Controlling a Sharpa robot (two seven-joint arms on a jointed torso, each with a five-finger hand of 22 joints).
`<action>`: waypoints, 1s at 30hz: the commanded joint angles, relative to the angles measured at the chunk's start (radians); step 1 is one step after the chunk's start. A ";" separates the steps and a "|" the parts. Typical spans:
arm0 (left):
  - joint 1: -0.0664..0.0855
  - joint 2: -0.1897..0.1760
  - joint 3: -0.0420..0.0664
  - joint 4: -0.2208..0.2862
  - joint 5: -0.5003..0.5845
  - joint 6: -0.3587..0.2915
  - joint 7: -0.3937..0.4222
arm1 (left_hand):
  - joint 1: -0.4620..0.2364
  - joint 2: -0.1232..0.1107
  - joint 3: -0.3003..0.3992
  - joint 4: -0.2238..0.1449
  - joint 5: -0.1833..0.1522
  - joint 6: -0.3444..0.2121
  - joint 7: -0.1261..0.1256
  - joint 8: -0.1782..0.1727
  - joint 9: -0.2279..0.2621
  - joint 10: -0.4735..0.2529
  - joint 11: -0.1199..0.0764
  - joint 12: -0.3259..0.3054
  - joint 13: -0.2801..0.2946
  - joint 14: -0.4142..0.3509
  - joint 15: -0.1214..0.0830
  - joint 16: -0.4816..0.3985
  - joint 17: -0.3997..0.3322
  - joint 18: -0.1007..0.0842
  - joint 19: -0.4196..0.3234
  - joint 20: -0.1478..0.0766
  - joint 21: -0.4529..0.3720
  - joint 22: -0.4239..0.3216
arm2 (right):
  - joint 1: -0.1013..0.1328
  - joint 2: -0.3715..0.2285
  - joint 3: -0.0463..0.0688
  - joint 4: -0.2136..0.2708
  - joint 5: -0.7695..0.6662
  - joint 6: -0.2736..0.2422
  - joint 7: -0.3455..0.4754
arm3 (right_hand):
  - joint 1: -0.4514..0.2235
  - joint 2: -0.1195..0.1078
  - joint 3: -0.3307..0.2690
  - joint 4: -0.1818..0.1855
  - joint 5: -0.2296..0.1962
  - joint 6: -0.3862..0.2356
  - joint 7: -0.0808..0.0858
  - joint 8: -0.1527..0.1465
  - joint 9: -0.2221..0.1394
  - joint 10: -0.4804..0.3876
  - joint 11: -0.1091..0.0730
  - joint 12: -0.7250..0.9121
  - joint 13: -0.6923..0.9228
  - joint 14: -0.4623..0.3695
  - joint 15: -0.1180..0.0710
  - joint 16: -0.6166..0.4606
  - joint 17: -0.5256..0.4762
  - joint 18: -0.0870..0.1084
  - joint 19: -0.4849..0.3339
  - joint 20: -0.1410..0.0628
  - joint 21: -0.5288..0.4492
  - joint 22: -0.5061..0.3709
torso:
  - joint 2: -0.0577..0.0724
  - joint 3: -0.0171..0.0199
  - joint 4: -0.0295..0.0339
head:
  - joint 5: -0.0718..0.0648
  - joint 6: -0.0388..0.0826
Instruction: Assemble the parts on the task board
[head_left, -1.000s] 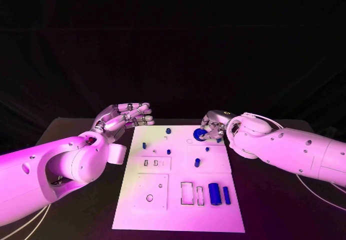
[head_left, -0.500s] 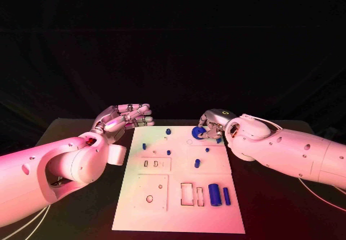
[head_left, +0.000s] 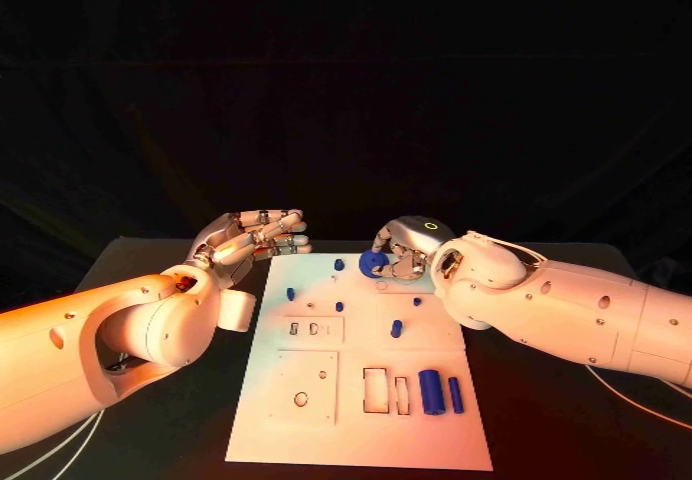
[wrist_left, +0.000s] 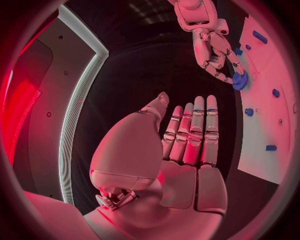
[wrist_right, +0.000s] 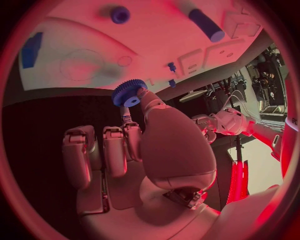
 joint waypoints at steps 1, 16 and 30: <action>0.001 0.004 0.001 0.000 0.001 0.022 0.003 | 0.002 0.006 0.000 -0.007 0.003 0.002 0.003 -0.006 -0.001 0.003 0.002 -0.006 -0.002 0.005 -0.001 -0.005 0.001 0.004 0.007 -0.001 0.007 -0.001 | 0.000 0.035 -0.001 -0.013 -0.046 -0.043 -0.003 | -0.005 0.007 0.007 0.001 0.007 0.022 -0.013 -0.002 0.004 0.006 -0.002 0.002 0.106 0.089 -0.008 0.005 0.190 -0.014 0.104 -0.008 0.005 0.263 | 0.001 0.0004 0.0023 | 0.000 0.001; 0.001 0.009 0.001 0.001 0.001 0.022 0.002 | 0.003 0.006 0.000 -0.008 0.003 0.002 0.003 -0.006 -0.001 0.003 0.002 -0.007 -0.002 0.005 -0.001 -0.005 0.001 0.004 0.007 -0.001 0.007 -0.001 | -0.041 0.158 -0.010 -0.103 -0.058 -0.042 -0.006 | -0.008 0.005 0.013 0.000 0.012 0.021 -0.012 -0.008 0.003 0.004 -0.002 -0.002 0.103 0.088 -0.008 0.004 0.188 -0.014 0.104 -0.008 0.005 0.263 | 0.002 0.0008 0.0007 | 0.002 0.002; 0.001 0.011 0.001 0.002 0.001 0.022 0.001 | 0.003 0.006 0.000 -0.008 0.003 0.002 0.003 -0.006 -0.001 0.003 0.002 -0.007 -0.002 0.005 -0.001 -0.005 0.001 0.004 0.007 -0.001 0.007 -0.001 | -0.061 0.201 -0.011 -0.149 -0.057 -0.034 -0.011 | -0.017 -0.002 0.018 0.000 0.012 0.014 -0.008 -0.020 0.001 -0.001 0.001 -0.007 0.099 0.088 -0.006 0.004 0.187 -0.014 0.104 -0.007 0.005 0.263 | 0.001 0.0003 0.0004 | 0.003 -0.002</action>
